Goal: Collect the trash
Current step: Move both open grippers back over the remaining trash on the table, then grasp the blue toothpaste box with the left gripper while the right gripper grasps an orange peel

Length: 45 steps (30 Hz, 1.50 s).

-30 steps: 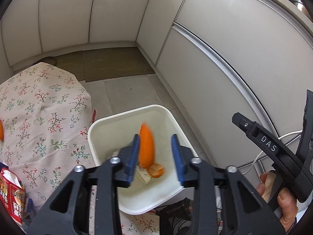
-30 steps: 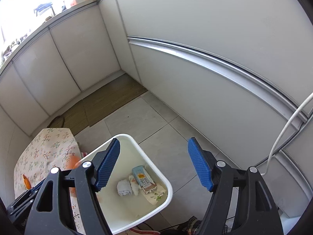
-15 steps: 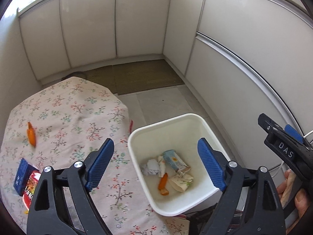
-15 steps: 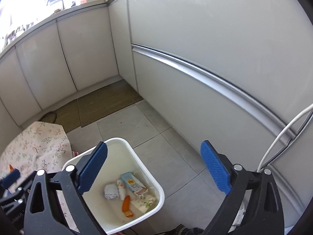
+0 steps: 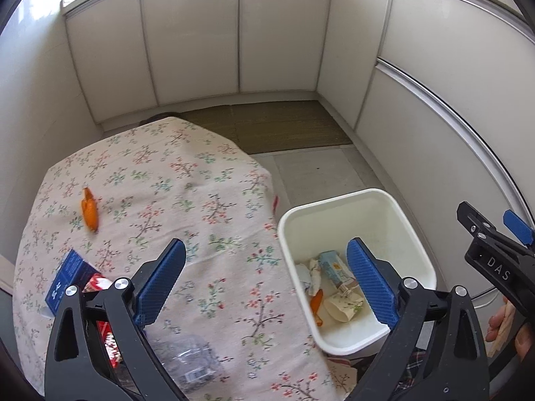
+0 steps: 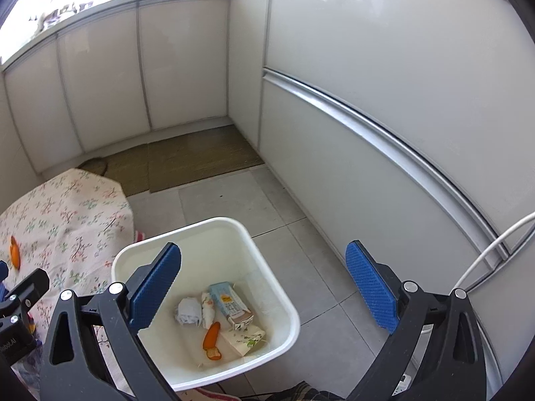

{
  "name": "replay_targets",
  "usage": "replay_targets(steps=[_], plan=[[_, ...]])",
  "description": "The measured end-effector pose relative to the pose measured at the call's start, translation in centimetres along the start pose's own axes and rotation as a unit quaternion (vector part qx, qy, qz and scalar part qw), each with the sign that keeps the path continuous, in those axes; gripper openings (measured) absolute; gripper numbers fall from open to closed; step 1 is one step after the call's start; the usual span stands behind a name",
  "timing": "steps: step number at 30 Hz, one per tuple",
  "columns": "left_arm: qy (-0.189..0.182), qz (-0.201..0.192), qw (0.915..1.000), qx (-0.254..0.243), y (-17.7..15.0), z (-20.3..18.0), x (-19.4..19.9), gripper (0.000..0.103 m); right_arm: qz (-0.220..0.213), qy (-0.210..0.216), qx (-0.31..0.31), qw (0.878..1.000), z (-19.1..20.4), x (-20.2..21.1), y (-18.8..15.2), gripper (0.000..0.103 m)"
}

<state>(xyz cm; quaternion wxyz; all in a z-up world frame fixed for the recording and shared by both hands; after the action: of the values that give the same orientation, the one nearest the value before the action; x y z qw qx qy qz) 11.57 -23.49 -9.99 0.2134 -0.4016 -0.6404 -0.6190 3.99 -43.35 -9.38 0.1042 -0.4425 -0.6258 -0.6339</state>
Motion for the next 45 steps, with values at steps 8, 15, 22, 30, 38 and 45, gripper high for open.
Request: replay_targets(steps=[8,15,22,30,38,45], plan=[[0.042,0.008,0.9988,0.024,-0.2,5.5,0.0,0.093,-0.001,0.027,0.044,0.999,4.3,0.4,0.5,0.096],[0.075,0.02,0.9958,0.048,-0.2,10.8,0.0,0.093,-0.012,0.047,0.08,0.996,8.3,1.1,1.1,0.096],[0.125,0.042,0.9901,0.047,-0.1,16.8,-0.3,0.093,-0.019,0.083,0.12,0.989,13.4,2.1,1.5,0.096],[0.171,0.107,0.9787,0.038,-1.0,23.2,-2.1,0.093,0.0,0.142,0.166,0.976,19.5,2.4,0.9,0.096],[0.161,0.158,0.973,0.05,-1.9,26.3,-4.0,0.093,0.053,0.21,0.174,0.961,23.5,1.6,-0.3,0.096],[0.128,0.187,0.9726,0.053,-3.2,27.6,-5.6,0.061,0.12,0.267,0.131,0.947,25.1,0.0,-1.3,0.096]])
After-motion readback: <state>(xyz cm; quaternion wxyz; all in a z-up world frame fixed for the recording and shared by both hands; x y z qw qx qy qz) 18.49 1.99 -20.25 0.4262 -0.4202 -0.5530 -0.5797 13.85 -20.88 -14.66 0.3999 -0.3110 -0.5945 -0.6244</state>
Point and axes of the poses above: each gripper's, at about its wrist camera, not at the fingertips, and x roughly against the way its jaws point, z to its left, y to its top, the point moved 5 cm from there along -x, roughly the way its jaws point, and after that the axes turned 10 degrees about x, right-handed, at the moved point
